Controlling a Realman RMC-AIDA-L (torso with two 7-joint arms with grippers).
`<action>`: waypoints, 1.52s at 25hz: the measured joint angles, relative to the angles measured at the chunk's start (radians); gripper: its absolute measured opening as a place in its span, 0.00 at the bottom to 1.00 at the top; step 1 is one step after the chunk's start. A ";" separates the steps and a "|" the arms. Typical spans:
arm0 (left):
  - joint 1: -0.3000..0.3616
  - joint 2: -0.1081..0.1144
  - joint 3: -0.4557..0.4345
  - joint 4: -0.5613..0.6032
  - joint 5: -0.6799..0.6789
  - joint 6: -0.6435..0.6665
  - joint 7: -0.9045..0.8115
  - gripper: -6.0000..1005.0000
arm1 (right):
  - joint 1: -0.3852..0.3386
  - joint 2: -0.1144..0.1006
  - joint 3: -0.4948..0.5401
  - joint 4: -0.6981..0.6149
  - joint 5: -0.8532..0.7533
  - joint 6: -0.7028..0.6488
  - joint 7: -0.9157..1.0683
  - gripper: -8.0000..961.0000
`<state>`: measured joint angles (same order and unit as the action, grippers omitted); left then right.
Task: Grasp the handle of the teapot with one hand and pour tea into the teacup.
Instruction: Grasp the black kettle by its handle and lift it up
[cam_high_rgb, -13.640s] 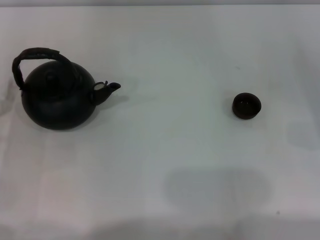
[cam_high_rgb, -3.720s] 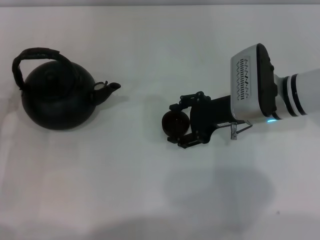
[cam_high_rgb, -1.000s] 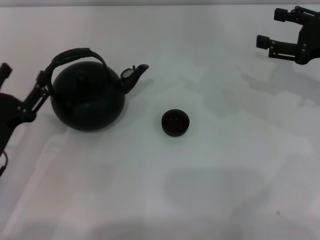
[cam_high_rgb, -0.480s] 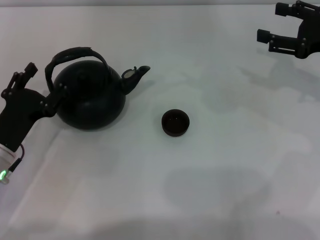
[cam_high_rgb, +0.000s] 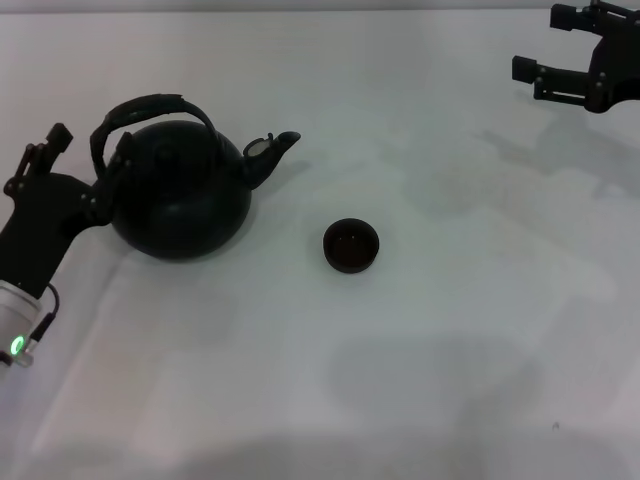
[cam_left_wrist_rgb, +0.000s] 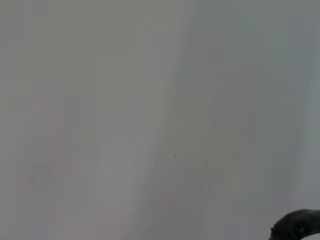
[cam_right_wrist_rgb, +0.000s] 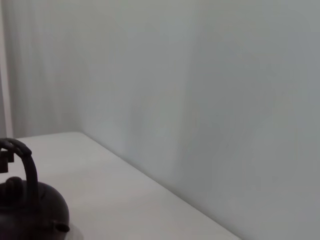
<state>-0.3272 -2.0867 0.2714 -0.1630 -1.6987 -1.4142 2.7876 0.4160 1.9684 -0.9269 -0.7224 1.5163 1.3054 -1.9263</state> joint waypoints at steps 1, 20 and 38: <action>-0.001 0.000 0.000 -0.007 -0.002 0.002 0.000 0.80 | 0.002 0.001 0.001 0.001 -0.005 -0.003 0.000 0.88; 0.025 -0.002 -0.021 -0.108 -0.039 0.010 0.004 0.76 | 0.024 -0.002 0.005 0.041 -0.022 -0.055 -0.017 0.88; 0.061 0.002 -0.017 -0.129 -0.022 -0.055 0.008 0.64 | 0.018 0.004 -0.004 0.052 -0.035 -0.064 -0.016 0.88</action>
<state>-0.2659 -2.0846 0.2543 -0.2916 -1.7210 -1.4693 2.7958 0.4336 1.9726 -0.9312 -0.6700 1.4814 1.2413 -1.9422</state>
